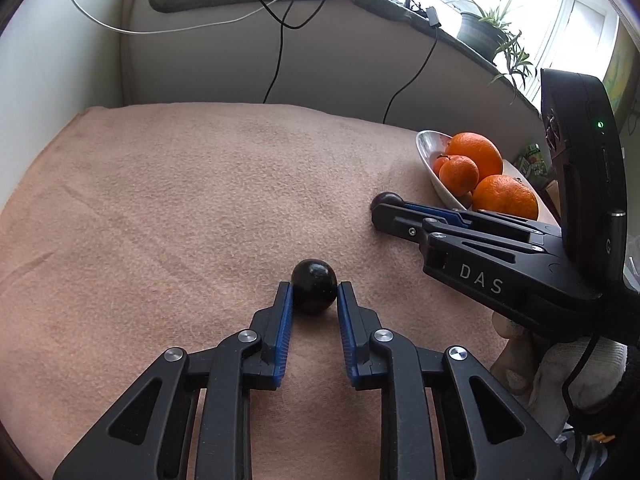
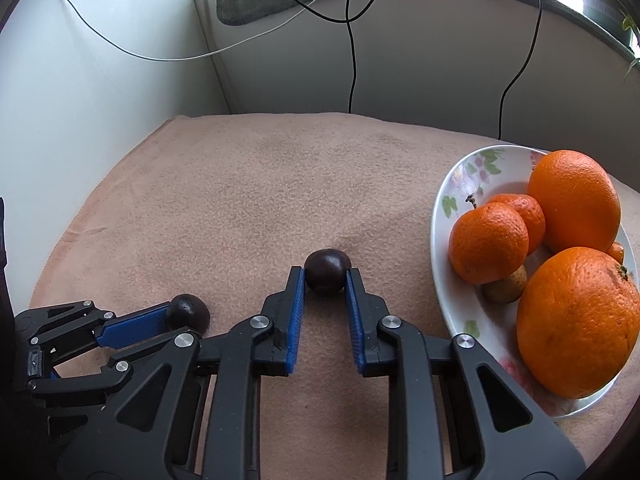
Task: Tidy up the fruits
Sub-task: 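Carry the plum in the right tool while the left tool carries its plum over the plate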
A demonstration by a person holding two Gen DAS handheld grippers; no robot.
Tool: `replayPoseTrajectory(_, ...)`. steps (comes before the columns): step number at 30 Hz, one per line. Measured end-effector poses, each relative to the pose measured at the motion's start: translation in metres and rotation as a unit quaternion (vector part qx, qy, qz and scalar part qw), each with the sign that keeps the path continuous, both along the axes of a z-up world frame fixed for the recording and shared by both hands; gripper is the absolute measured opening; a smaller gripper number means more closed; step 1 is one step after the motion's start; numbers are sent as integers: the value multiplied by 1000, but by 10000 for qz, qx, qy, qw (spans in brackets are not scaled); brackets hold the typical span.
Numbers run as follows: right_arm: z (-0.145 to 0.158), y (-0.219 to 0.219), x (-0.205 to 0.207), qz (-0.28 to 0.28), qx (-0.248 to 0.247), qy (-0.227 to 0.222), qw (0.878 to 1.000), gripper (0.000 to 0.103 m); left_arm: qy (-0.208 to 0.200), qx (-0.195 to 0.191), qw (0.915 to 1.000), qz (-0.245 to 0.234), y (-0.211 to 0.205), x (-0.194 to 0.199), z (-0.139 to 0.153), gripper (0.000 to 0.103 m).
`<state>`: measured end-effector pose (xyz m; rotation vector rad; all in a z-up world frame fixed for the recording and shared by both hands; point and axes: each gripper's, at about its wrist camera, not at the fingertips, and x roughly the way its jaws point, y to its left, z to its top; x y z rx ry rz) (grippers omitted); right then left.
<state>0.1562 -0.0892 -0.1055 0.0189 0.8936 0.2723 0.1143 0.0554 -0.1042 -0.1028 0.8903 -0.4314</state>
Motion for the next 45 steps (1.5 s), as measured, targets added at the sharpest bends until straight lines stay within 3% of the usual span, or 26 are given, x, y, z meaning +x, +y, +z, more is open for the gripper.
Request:
replayPoseTrajectory(17, 38, -18, -30, 292, 435, -370, 9979, 21, -290, -156, 9991, 282, 8, -22, 30, 20)
replayPoseTrajectory(34, 82, -112, -66, -189, 616, -918, 9937, 21, -691, -241, 9972, 139, -39, -24, 66, 20)
replayPoseTrajectory(45, 91, -164, -73, -597, 601, -1074, 9906, 21, -857, -284, 9959, -72, -68, -16, 82, 20)
